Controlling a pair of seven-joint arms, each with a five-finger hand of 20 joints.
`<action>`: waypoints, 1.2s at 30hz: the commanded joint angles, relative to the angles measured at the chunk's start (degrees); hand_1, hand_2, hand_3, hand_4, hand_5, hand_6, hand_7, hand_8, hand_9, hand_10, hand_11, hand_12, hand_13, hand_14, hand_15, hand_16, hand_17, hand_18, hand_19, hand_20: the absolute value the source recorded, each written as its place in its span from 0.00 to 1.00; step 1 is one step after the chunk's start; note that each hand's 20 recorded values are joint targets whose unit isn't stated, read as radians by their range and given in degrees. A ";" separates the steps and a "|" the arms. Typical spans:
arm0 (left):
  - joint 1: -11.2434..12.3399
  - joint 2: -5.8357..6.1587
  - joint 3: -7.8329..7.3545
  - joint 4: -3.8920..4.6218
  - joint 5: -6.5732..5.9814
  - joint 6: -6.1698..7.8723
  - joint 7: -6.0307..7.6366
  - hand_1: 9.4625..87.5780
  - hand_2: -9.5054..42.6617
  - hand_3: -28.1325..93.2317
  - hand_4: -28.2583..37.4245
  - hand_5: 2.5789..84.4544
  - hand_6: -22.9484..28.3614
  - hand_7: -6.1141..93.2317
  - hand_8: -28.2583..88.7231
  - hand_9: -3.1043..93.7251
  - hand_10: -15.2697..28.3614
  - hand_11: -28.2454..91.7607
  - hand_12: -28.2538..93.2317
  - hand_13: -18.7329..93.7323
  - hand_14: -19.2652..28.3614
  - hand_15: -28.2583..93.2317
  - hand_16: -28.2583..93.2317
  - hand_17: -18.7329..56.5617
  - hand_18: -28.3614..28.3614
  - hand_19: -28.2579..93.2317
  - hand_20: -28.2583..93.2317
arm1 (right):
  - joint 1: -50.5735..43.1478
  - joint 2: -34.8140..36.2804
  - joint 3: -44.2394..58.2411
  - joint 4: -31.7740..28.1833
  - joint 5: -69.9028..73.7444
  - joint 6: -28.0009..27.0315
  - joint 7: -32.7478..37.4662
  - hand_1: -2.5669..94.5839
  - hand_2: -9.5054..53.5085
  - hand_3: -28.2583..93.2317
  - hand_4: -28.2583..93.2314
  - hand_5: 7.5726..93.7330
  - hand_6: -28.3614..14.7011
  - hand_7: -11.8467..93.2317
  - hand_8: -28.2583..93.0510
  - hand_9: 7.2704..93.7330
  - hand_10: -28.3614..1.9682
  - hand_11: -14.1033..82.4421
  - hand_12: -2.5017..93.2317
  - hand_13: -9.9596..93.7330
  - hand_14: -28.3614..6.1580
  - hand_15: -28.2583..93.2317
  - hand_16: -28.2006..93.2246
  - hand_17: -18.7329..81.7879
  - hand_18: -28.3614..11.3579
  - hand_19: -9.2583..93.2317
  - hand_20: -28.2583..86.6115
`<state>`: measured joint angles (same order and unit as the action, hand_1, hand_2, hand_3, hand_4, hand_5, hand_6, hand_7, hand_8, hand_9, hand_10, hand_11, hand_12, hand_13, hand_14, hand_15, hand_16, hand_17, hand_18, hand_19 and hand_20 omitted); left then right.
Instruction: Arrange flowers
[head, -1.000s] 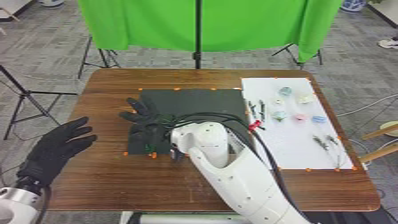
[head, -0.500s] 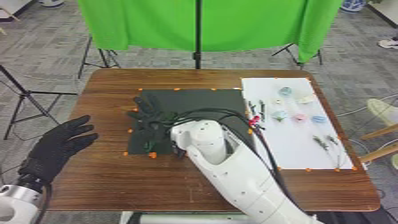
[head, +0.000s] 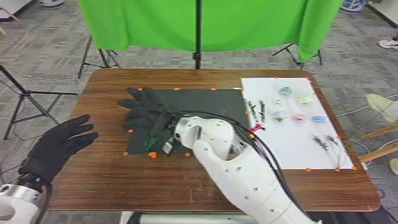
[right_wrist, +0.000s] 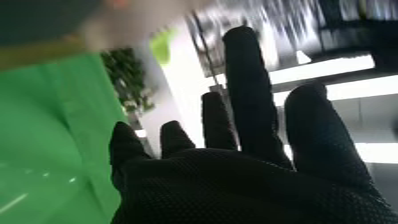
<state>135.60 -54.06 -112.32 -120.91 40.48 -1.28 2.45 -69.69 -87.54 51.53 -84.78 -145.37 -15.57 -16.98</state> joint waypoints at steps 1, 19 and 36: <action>3.00 -2.50 -0.75 -0.51 0.20 0.32 1.24 0.22 0.14 0.80 0.03 0.39 0.55 0.26 0.16 0.36 0.67 0.45 0.36 0.42 0.76 0.52 0.22 0.18 0.90 0.65 0.25 | 1.32 11.94 0.65 -7.14 12.57 14.20 3.25 0.07 0.54 0.90 0.05 0.48 0.68 0.29 0.11 0.21 0.66 0.15 0.25 0.21 0.54 0.09 0.61 0.03 0.21 0.38 0.32; 4.62 -3.24 -2.07 -1.10 0.02 1.24 2.54 0.22 0.14 0.80 0.03 0.39 0.55 0.27 0.16 0.36 0.67 0.45 0.36 0.42 0.76 0.52 0.22 0.17 0.90 0.65 0.25 | -21.50 50.69 25.34 -22.57 18.39 27.97 33.90 0.56 0.01 0.12 0.18 0.55 0.62 0.49 0.10 0.58 0.53 0.67 0.35 0.54 0.46 0.83 0.41 0.35 0.24 0.75 0.60; 4.58 -4.14 -1.37 -1.01 0.21 0.62 2.07 0.22 0.14 0.81 0.03 0.39 0.55 0.27 0.16 0.36 0.67 0.44 0.36 0.42 0.76 0.52 0.22 0.16 0.91 0.66 0.24 | -58.51 40.82 56.44 -34.20 14.79 16.77 50.38 0.44 0.00 0.53 0.00 0.58 0.59 0.46 0.11 0.60 0.45 0.64 0.36 0.54 0.41 0.82 0.41 0.35 0.19 0.75 0.60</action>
<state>139.54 -57.23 -113.92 -121.96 40.46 -0.42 5.03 -115.66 -42.99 106.95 -120.64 -125.68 1.76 28.06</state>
